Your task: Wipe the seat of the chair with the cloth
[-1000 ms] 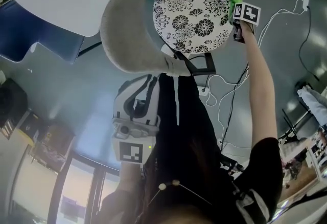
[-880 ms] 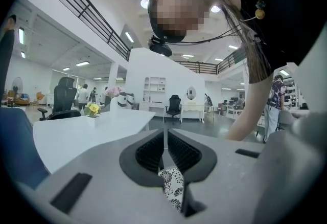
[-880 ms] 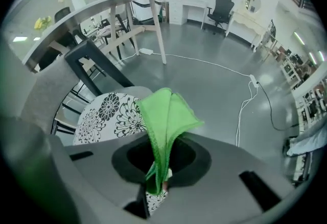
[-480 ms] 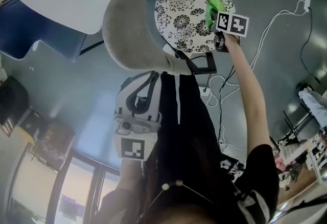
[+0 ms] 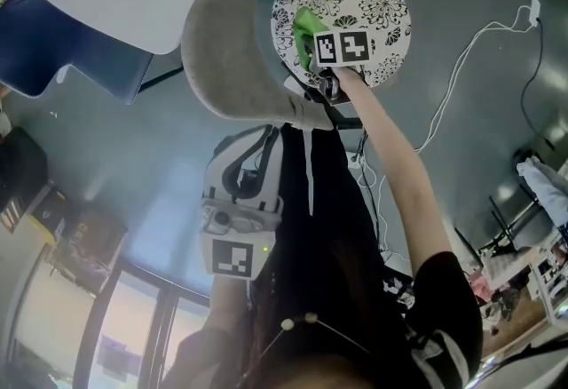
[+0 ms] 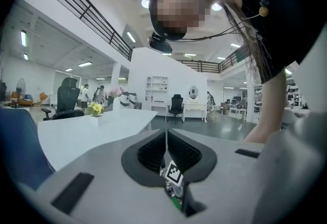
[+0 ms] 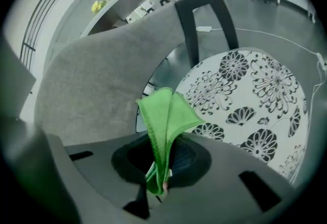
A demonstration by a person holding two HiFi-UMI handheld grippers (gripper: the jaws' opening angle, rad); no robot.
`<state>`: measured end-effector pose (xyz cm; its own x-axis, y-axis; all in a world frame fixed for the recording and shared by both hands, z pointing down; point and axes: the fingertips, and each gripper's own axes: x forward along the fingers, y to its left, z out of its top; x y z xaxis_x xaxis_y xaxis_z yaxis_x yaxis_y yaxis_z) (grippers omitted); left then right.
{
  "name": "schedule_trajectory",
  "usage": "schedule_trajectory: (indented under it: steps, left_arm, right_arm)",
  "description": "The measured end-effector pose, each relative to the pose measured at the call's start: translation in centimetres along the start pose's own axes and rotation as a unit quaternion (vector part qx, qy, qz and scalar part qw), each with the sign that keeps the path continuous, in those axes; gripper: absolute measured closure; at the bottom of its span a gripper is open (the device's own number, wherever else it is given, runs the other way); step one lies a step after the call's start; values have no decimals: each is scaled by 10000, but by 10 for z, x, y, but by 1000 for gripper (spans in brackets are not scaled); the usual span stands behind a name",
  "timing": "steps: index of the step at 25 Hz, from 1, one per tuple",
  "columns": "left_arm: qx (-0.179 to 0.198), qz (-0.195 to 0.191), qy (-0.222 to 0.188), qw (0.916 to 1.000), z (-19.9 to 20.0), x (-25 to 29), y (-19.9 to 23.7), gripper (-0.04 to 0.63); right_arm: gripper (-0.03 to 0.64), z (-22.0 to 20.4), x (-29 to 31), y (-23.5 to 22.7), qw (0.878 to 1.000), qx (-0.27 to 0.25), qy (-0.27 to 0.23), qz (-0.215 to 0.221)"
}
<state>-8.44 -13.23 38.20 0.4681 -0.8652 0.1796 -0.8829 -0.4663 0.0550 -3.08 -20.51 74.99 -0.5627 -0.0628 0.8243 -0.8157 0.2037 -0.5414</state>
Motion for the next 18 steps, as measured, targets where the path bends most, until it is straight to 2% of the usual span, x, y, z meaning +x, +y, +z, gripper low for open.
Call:
schedule_trajectory:
  steps: [3,5,8,18]
  left_arm:
    - [16,-9,22,10000,-1,-1,-1,581]
    - [31,4,53,10000,-2,-2,0,581]
    - [34,29,64,10000,-4,-3,1,581]
    - [7,-4,38,10000,-4,-3,-1,581]
  right_arm:
    - [571,-24,21,26,9972,-157,518,523]
    - [571,-37,31,33,9944,-321,778,644]
    - [571,-45,37,12,9949,-374,850,397]
    - [571,-49,-11,-91,9974,382,487,-379]
